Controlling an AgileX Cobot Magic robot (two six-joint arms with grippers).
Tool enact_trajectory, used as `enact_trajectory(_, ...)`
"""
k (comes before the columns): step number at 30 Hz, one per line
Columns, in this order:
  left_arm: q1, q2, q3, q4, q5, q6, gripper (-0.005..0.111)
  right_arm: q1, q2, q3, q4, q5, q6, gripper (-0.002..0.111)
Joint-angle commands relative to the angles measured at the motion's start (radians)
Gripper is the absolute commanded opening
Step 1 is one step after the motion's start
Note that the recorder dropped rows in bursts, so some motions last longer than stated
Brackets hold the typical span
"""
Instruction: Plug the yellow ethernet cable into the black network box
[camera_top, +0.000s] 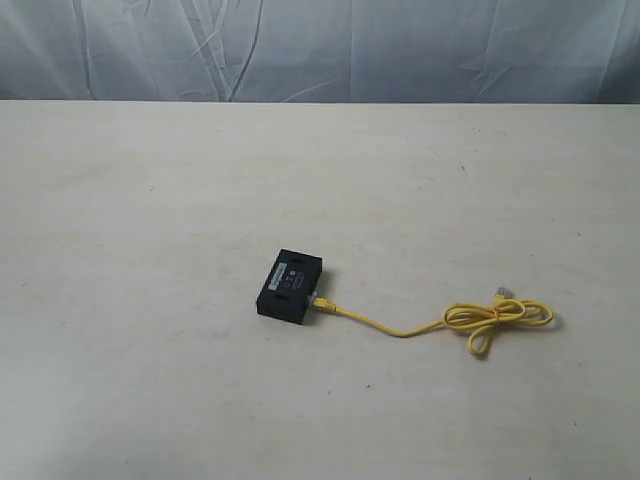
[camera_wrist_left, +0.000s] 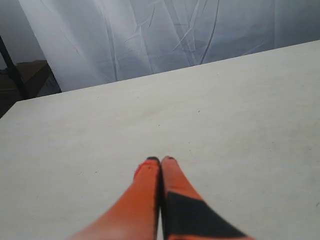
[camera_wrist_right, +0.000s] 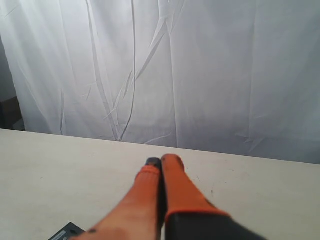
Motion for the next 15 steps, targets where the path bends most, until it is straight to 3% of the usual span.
enact_trajectory(1, 0.005, -0.007, 0.007, -0.002, -0.013, -0.004, 0.000, -0.005, -0.003, 0.005, -0.006, -0.013, 0.000, 0.000)
enact_trajectory(6, 0.005, -0.007, 0.007, -0.008, -0.013, -0.045, 0.000, -0.005, -0.003, 0.005, -0.006, -0.013, 0.000, 0.000)
enact_trajectory(12, 0.005, -0.007, 0.007, 0.171, -0.020, -0.389, 0.000, -0.005, -0.003, 0.005, -0.006, -0.011, 0.000, 0.000)
enact_trajectory(15, 0.005, -0.007, 0.007, 0.176, -0.020, -0.417, 0.000, -0.005, -0.003, 0.005, -0.006, -0.011, 0.000, 0.000)
